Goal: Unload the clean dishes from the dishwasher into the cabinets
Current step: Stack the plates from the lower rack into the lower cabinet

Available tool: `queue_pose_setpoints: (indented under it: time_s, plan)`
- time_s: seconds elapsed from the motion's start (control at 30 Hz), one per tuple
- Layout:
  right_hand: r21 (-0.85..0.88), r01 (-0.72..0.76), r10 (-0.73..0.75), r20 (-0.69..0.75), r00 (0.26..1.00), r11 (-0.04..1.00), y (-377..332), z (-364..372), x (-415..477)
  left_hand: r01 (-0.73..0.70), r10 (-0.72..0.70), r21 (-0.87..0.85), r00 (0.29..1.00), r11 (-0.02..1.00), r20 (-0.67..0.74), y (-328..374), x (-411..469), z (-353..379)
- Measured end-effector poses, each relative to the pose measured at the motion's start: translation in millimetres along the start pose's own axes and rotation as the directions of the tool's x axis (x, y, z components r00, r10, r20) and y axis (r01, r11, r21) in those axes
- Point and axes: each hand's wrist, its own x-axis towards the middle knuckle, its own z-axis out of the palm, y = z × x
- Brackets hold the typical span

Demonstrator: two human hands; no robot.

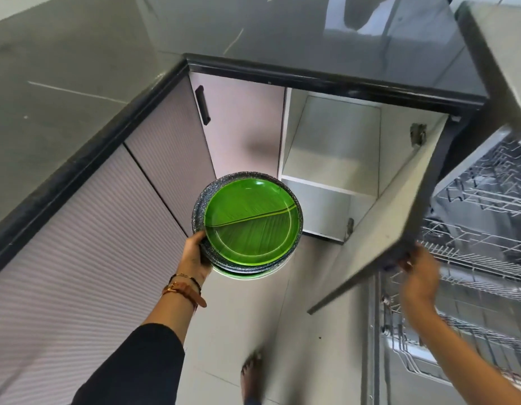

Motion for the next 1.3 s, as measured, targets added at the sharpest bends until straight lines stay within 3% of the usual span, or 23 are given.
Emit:
queue_pose_setpoints:
  time_s: [0.13,0.27,0.5,0.53,0.57,0.6,0.63,0.7,0.77,0.87,1.03,1.3]
  plan:
    - [0.143,-0.024,0.048,-0.163,0.985,0.989,-12,-61,20,0.021,-0.022,0.017,0.999,1.000,0.025,-23,6,16]
    - [0.264,0.037,-0.002,-0.132,0.991,0.964,-20,-95,35,0.049,-0.049,0.007,0.997,0.999,0.060,-53,12,48]
    - [0.575,-0.086,0.122,-0.025,0.992,0.813,7,-128,35,0.074,-0.090,0.087,0.978,0.993,0.187,-89,43,119]
    - [0.582,-0.122,0.211,-0.088,0.973,0.804,15,-135,30,0.078,-0.097,0.101,0.975,0.992,0.199,-92,50,126]
    - [0.501,-0.215,0.373,-0.241,0.896,0.838,28,-136,22,0.084,-0.107,0.116,0.972,0.990,0.209,-94,58,134]
    - [0.381,-0.272,0.419,-0.383,0.823,0.884,43,-127,9,0.091,-0.118,0.130,0.968,0.987,0.221,-96,66,140]
    - [0.378,-0.364,0.506,-0.407,0.761,0.851,53,-108,-7,0.099,-0.129,0.138,0.966,0.985,0.225,-97,73,145]
    - [0.408,-0.605,0.711,-0.186,0.678,0.683,61,-60,-22,0.115,-0.150,0.161,0.963,0.980,0.225,-94,90,157]
    - [0.372,-0.634,0.699,-0.059,0.712,0.678,62,-14,-4,0.121,-0.168,0.201,0.958,0.972,0.233,-89,110,168]
    - [0.271,-0.508,0.520,0.032,0.854,0.818,45,50,75,0.116,-0.192,0.260,0.938,0.959,0.288,-84,138,181]
    - [0.121,-0.420,0.409,0.107,0.906,0.899,45,107,180,0.014,-0.144,0.283,0.884,0.959,0.445,-70,184,205]
    - [-0.045,-0.374,0.365,-0.140,0.920,0.926,86,152,261,0.014,-0.177,0.353,0.882,0.935,0.436,-71,266,245]
